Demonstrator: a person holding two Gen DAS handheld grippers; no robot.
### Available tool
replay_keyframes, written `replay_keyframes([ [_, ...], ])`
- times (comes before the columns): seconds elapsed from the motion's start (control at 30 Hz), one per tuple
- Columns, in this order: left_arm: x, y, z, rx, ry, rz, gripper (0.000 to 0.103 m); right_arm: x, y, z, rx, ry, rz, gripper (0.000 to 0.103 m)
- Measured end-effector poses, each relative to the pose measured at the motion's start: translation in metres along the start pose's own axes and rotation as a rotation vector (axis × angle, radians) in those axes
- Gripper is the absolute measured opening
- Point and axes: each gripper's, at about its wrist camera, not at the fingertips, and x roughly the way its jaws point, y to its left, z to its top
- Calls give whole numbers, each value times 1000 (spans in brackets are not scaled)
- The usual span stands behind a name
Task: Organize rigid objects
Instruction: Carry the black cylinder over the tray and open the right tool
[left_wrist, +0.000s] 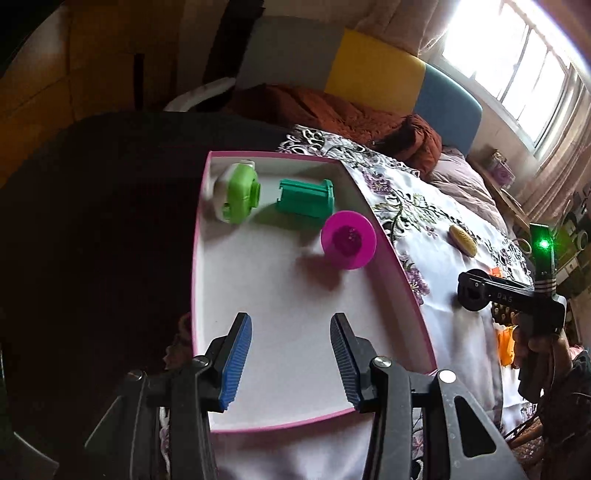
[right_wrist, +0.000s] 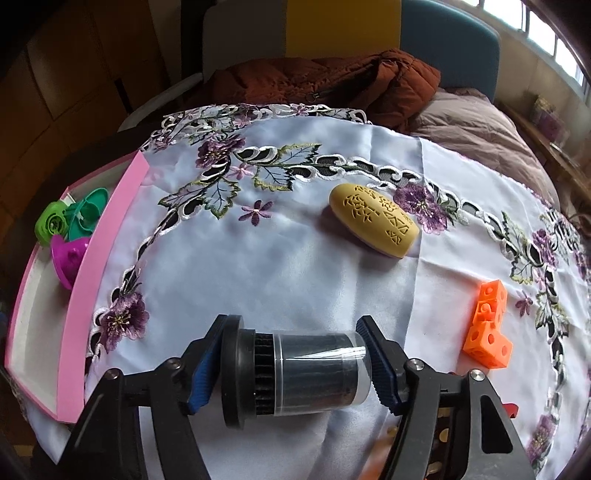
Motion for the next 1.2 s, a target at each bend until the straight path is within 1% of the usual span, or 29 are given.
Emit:
replay_keyframes([
  [0.17,-10,-3,-3,20,-31,45,45,1,2,-1,-25,4,-19,69],
  [0.23,-12,-4,-4,25,-35,51,45,1,3,-2,-29,6,-23,69],
  [0.53,-13,1,-10,12,-26,75,45,3,8,-5,-53,1,-45,69],
  [0.8,-14,16,-16,-15,-12,102,45,4,7,-5,-27,5,-51,69],
  [0.9,-15,24,-18,-34,-12,92,44,3,9,-6,0,10,-70,68],
  [1.1,-26,45,-15,-57,-46,98,45,-4,35,-11,-18,11,-40,68],
  [1.17,-32,52,-13,-61,-69,110,45,-9,43,-10,-15,1,-28,68],
  [1.2,-35,57,-11,-65,-79,121,44,-16,49,-8,-7,-17,-6,68],
])
